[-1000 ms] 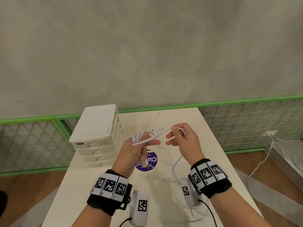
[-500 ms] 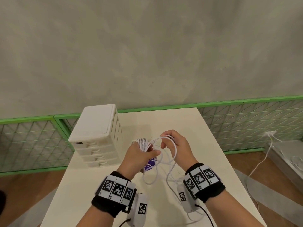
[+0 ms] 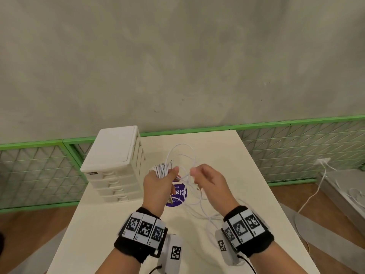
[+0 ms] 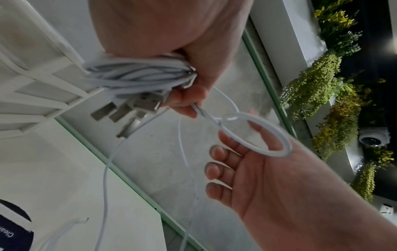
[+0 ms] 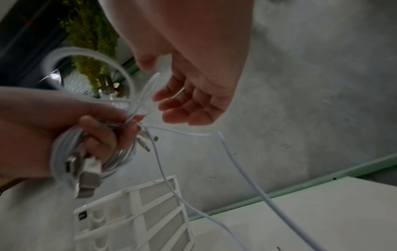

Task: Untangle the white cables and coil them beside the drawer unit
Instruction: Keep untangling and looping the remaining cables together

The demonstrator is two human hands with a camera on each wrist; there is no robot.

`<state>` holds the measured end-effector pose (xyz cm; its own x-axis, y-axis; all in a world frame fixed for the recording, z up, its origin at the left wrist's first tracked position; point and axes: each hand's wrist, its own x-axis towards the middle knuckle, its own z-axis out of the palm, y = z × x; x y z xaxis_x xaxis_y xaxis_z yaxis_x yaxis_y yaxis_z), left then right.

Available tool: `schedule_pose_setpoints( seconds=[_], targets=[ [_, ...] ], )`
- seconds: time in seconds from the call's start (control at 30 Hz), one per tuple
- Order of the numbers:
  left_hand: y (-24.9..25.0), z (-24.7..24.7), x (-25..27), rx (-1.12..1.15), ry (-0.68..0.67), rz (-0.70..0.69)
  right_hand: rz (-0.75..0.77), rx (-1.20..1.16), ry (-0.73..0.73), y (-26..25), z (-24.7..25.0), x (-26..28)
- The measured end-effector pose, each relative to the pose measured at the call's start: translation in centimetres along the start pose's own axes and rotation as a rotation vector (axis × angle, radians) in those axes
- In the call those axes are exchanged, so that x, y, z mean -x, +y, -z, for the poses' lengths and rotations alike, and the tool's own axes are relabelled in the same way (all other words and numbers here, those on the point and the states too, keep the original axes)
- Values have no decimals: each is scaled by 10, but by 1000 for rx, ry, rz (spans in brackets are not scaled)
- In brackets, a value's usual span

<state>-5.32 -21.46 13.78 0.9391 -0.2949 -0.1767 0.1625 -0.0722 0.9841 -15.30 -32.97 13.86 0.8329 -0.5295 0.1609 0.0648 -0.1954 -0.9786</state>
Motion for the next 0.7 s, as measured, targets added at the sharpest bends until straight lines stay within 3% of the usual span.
schedule_pose_setpoints(
  seconds=[0.1,0.33,0.4,0.5,0.57,0.63,0.7],
  targets=[
    [1,-1,-1,15,3,30,7,155,-88,5,-7,5],
    [4,13,-4,-14,-108,-11,190,392,25,19,15,-1],
    [4,14,-4,-81,-118,-39,147,382,29,19,20,-3],
    [-1,12,-7,-160,-96,-52,-12,176,42,16,19,-3],
    [-3,10,-7,-178,-100,-45,-21,171,101,18,19,-3],
    [-4,9,-5,-188,-95,-37,81,263,187,21,18,-1],
    [-5,7,-4,-166,-78,-10,277,318,290,15,16,2]
  ],
)
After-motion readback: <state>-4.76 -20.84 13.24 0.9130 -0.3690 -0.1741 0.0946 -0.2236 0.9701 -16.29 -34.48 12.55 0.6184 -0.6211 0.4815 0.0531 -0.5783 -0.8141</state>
